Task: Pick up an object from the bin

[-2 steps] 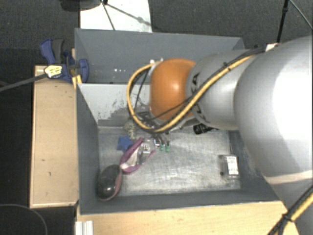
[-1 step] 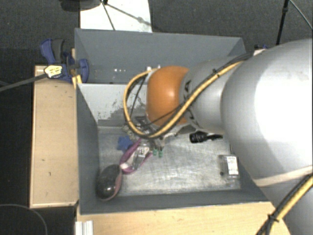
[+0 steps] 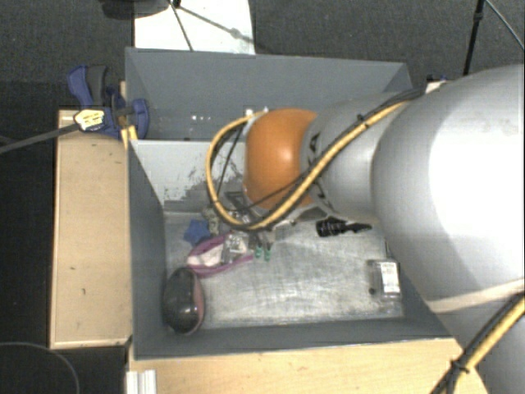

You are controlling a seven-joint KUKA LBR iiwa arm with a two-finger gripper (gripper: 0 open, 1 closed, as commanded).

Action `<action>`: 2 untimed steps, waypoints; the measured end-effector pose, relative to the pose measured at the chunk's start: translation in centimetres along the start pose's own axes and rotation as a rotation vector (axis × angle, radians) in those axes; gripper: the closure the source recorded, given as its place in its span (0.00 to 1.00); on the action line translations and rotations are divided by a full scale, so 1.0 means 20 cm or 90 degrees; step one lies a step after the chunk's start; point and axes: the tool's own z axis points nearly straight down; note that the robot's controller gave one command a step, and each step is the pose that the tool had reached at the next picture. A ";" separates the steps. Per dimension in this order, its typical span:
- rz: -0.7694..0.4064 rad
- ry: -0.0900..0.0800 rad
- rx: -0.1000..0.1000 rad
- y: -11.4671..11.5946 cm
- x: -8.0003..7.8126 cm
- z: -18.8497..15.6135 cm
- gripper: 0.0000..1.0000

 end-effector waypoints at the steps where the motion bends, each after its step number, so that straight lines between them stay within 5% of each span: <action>1: -0.125 0.004 0.002 0.20 0.06 -0.85 1.00; 2: -0.126 0.009 0.005 0.19 0.07 -0.82 0.00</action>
Offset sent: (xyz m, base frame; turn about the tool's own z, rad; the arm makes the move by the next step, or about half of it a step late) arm -0.0098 0.0387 0.1639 -0.1966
